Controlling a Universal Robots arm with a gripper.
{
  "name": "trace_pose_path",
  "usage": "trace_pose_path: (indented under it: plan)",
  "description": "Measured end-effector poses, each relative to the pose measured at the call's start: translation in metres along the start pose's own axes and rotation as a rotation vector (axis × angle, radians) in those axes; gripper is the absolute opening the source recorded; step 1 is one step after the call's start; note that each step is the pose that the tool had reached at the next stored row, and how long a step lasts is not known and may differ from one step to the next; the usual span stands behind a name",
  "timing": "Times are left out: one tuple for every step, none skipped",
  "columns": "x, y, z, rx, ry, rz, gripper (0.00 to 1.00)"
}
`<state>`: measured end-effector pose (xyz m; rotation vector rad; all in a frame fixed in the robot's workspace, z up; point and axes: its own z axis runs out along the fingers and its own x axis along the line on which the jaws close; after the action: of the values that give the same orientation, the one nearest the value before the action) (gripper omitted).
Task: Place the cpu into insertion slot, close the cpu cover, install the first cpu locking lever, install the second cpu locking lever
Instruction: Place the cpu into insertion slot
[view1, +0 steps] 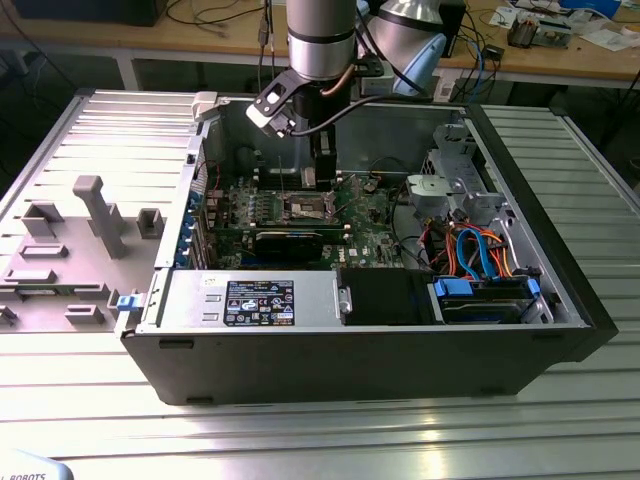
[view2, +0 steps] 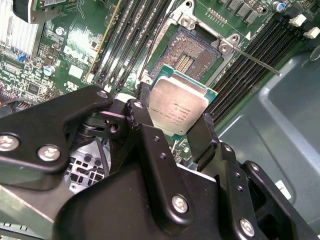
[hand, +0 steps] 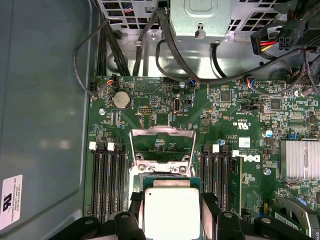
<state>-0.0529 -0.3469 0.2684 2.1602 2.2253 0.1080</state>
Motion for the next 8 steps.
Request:
trace_pose_path:
  plan:
    - [0.0,0.0,0.0,0.0,0.0001,0.0,0.54]
    - [0.0,-0.0001,0.0,0.0,0.0,0.0,0.54]
    - [0.0,-0.0001,0.0,-0.0001,0.0,0.0,0.54]
    - [0.0,-0.0001,0.0,0.0,0.0,0.0,0.54]
    - [0.0,-0.0001,0.0,0.0,0.0,0.0,0.54]
    - [-0.0001,-0.0002,0.0004,0.0,-0.0001,0.0,0.54]
    - [0.0,-0.0002,0.001,-0.0001,0.0001,0.0,0.54]
    - [0.0,-0.0006,0.0018,-0.0003,0.0,0.0,0.54]
